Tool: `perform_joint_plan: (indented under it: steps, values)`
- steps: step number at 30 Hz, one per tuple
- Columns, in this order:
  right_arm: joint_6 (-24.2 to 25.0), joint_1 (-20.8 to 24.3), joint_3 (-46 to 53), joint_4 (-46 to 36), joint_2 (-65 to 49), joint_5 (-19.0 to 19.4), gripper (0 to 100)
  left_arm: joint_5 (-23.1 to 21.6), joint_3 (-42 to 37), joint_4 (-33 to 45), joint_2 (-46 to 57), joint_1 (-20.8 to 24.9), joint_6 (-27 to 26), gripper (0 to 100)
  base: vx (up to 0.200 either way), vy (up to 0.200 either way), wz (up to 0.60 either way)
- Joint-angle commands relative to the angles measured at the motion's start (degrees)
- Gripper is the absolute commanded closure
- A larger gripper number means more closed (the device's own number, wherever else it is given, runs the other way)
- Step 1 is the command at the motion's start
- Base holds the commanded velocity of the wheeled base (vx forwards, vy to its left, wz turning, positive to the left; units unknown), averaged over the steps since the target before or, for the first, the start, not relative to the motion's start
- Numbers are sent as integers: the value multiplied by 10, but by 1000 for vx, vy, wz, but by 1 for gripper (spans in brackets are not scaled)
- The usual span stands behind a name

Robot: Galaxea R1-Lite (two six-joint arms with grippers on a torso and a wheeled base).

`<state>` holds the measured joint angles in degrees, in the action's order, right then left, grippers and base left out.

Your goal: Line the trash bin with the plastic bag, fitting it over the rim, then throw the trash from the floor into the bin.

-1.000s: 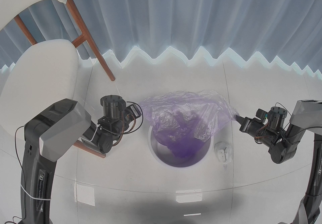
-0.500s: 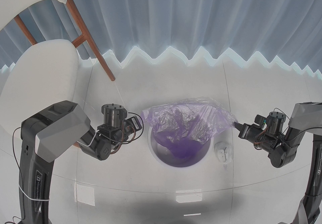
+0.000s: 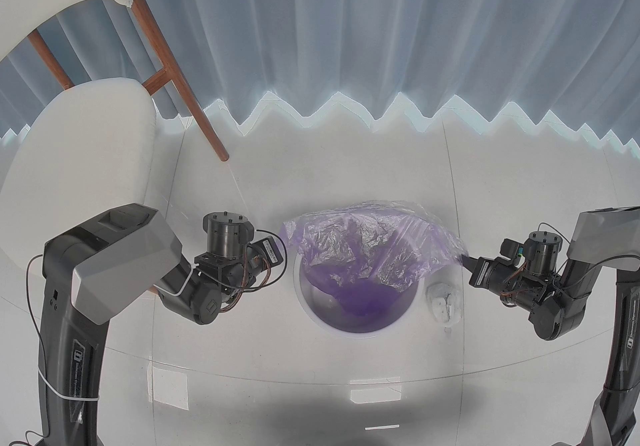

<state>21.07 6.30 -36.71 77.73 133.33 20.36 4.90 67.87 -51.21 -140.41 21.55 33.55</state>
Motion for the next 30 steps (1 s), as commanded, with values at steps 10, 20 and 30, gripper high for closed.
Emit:
perform_joint_plan:
  steps: [10, 20, 30]
  values:
    - [-23, -1, 19, 16, -16, 1, 0, -8, -63, -94, 10, -5, -47, 0, 0, 0, 0]
    - [-20, -14, 29, 52, -52, 11, 0, -62, -112, -116, 92, -27, -47, 0, 0, 0, 0]
    - [-23, -23, 37, 123, -70, 57, 0, -154, -184, -158, 204, -34, -46, 0, 0, 0, 0]
